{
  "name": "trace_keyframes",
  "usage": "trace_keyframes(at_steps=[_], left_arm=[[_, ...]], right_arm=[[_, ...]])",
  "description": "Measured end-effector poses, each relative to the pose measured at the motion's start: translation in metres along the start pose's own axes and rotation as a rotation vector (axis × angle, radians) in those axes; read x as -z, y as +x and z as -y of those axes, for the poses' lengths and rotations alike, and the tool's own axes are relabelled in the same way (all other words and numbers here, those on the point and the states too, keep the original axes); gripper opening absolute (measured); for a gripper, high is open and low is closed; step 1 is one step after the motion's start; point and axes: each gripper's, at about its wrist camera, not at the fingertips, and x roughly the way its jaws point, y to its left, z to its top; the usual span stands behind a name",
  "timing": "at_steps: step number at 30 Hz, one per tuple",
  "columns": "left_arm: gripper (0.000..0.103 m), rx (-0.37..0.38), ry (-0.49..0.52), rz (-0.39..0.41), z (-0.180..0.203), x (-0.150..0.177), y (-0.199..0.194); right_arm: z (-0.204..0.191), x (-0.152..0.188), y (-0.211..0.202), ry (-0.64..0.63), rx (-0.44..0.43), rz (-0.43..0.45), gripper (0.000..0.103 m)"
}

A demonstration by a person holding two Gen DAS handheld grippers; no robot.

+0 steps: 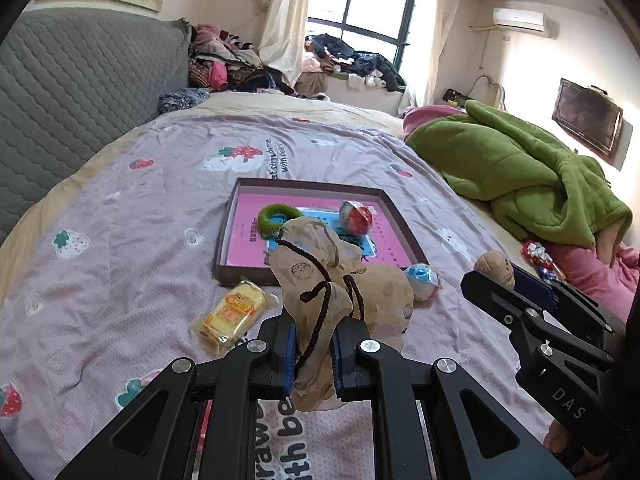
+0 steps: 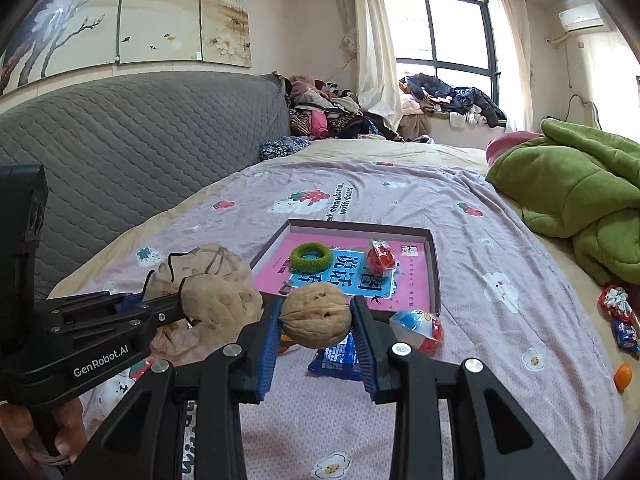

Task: Organize objects
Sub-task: 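Lift the mesh bag with the left gripper while the right gripper lifts the walnut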

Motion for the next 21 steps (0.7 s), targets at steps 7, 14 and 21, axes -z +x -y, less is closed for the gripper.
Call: trace_keyframes(at_steps=[7,14,21], left_arm=[[0.014,-0.013,0.014,0.007,-0.003,-0.008,0.005],[0.014,-0.023,0.027,0.014,-0.003,-0.018,0.013],[0.014,-0.029,0.033,0.01,-0.004,-0.026,0.027]], right_arm=[[0.007,-0.008,0.006,0.0,0.009,-0.009,0.035],[0.01,-0.018,0.015,-0.006,0.012,-0.005,0.035],[0.015,-0.026,0.029,-0.001,0.015,-0.003,0.035]])
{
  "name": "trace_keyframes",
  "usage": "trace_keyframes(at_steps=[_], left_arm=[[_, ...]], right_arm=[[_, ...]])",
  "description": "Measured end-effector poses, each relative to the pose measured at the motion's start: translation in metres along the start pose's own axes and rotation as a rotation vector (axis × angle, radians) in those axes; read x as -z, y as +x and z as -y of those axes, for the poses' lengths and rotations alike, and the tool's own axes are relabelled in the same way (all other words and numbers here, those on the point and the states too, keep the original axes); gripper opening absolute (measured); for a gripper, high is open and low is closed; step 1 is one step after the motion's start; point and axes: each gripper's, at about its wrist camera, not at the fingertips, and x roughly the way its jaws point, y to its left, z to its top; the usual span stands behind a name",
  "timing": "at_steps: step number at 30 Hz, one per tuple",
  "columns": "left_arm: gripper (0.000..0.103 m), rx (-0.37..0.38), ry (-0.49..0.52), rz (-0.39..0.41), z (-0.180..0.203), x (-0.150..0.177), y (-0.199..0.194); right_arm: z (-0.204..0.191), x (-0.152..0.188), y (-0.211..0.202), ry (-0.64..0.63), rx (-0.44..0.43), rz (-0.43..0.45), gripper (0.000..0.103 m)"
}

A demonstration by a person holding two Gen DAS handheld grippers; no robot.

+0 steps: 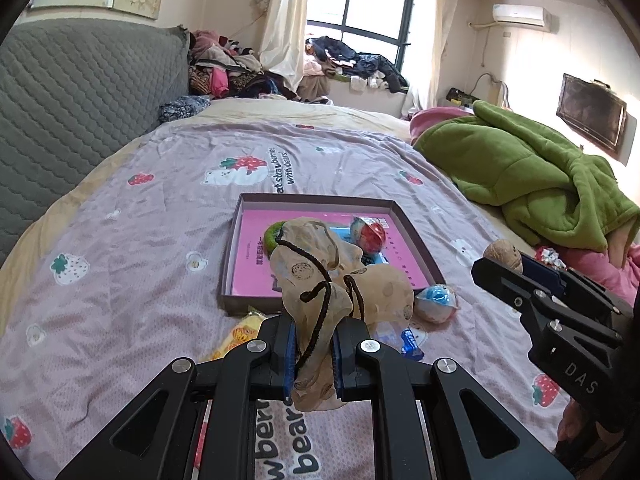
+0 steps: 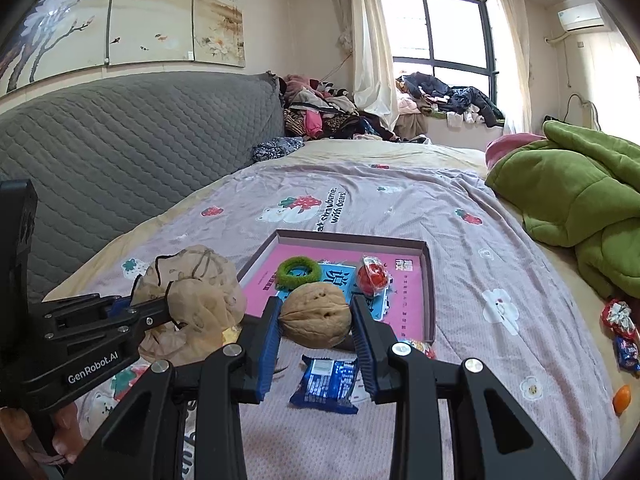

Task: Organize objects
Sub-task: 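Lift the mesh bag with the left gripper while the right gripper lifts the walnut, then carry the mesh bag over the tray with the left gripper while the right gripper carries the walnut there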

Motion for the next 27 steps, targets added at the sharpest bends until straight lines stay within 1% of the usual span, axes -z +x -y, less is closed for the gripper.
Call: trace_keyframes(at_steps=[9,21,27], left_arm=[[0.014,-0.013,0.015,-0.005,-0.001,-0.011,0.021],[0.014,-0.03,0.027,-0.002,-0.004,-0.026,0.043],[0.014,-0.042,0.036,-0.001,-0.006,-0.035,0.053]], right_arm=[[0.011,-0.01,0.021,-0.002,0.021,-0.012,0.035],[0.017,-0.027,0.041,0.002,0.027,0.007,0.035],[0.02,-0.033,0.052,0.002,0.032,0.002,0.035]])
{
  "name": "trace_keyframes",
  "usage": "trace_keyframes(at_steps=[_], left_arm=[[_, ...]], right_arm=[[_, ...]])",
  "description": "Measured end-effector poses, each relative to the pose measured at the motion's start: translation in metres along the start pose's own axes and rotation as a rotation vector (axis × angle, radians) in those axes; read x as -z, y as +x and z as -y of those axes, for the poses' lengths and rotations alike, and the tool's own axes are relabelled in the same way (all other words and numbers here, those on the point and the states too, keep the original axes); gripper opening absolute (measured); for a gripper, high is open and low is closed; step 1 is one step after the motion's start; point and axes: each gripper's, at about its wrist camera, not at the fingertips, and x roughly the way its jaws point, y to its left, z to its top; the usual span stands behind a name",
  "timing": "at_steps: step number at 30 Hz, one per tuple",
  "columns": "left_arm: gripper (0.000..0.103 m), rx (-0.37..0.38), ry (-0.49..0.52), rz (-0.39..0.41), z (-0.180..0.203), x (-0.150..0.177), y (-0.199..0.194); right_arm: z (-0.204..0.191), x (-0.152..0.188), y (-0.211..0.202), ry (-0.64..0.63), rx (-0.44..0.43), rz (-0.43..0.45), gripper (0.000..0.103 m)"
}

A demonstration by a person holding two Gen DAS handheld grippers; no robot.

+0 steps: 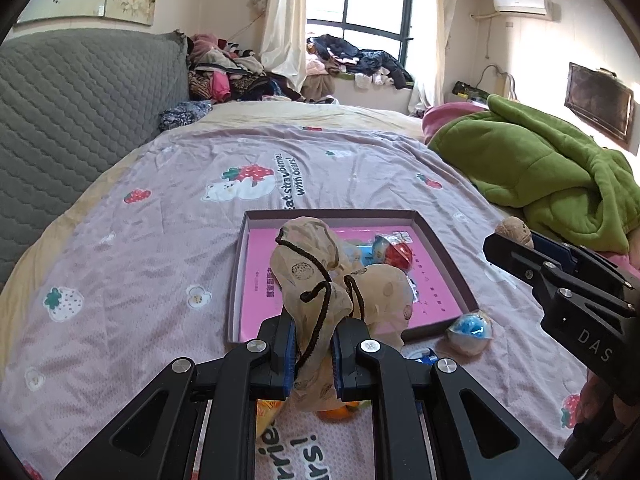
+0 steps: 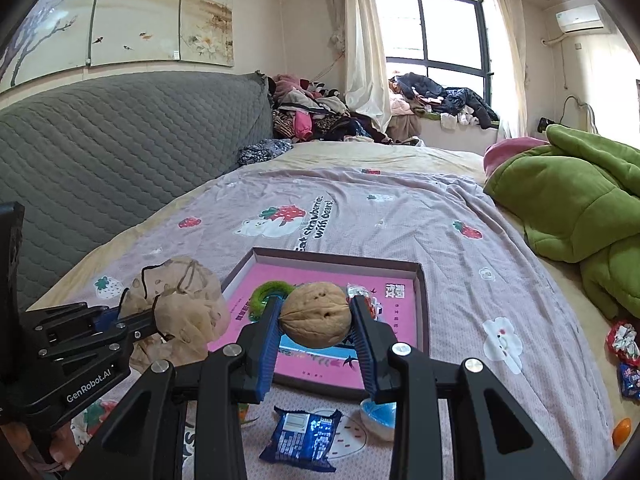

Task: Organize objects
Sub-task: 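Carry the mesh bag over the tray with the left gripper while the right gripper carries the walnut there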

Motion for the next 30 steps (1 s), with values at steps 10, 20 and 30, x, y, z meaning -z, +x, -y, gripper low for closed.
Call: trace_keyframes(at_steps=[10,20,30], left_arm=[[0.014,0.004,0.002,-0.022,-0.005,-0.007,0.027],[0.014,0.021,-0.019,-0.074,-0.014,-0.007,0.065],[0.014,0.002,-0.036,-0.139,-0.02,-0.002,0.099]], right_arm=[[0.01,-0.005,0.026,0.005,0.018,-0.034,0.035],[0.022,0.004,0.064,0.017,0.044,-0.096,0.035],[0.027,0.02,0.098,0.026,0.05,-0.176,0.035]])
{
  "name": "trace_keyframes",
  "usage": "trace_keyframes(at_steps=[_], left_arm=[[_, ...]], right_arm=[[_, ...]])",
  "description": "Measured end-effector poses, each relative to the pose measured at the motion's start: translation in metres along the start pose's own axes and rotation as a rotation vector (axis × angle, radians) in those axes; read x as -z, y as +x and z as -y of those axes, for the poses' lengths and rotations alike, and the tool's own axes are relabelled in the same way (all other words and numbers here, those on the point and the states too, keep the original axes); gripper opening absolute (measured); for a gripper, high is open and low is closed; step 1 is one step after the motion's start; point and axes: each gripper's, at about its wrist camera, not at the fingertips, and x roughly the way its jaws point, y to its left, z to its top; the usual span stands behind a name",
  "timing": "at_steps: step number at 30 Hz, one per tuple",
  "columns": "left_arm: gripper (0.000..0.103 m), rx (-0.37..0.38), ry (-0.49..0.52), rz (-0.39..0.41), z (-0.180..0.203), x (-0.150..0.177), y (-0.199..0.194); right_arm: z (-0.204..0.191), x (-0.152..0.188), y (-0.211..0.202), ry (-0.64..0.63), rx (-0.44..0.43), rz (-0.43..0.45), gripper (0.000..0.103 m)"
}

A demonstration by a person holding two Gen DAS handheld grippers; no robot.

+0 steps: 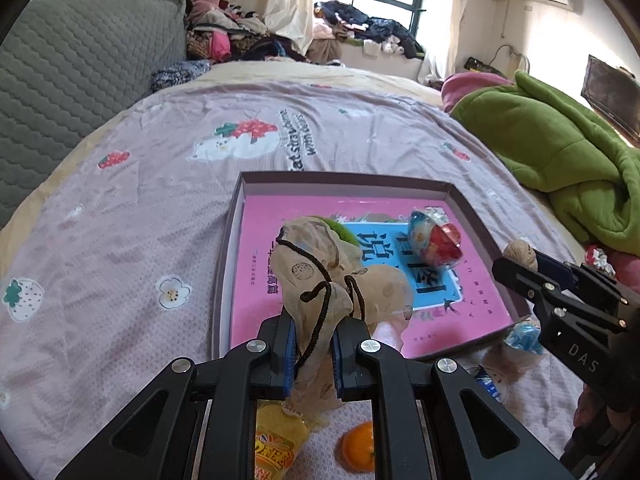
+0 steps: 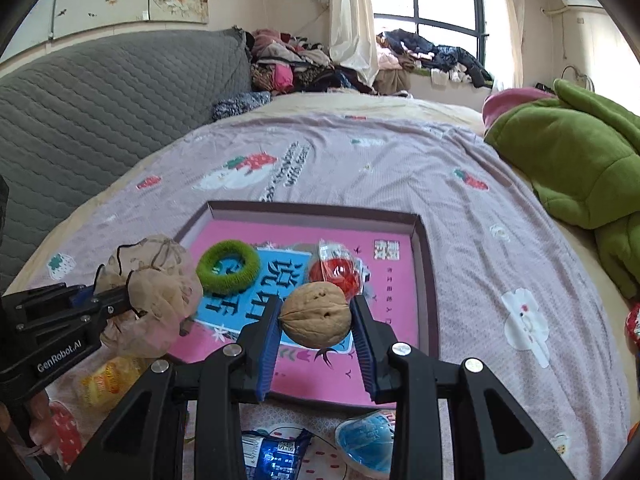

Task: Organize objects
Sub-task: 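Carry the mesh bag over the tray with the left gripper while the right gripper carries the walnut there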

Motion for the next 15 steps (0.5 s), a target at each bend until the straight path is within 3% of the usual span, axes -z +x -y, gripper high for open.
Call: trace_keyframes(at_steps=[15], left_arm=[[0.014,-0.026,0.003,-0.076,-0.002,0.001,0.036]], right_arm=[[0.008,0.014,0.052,-0.001,0.059,-0.171,0.035]])
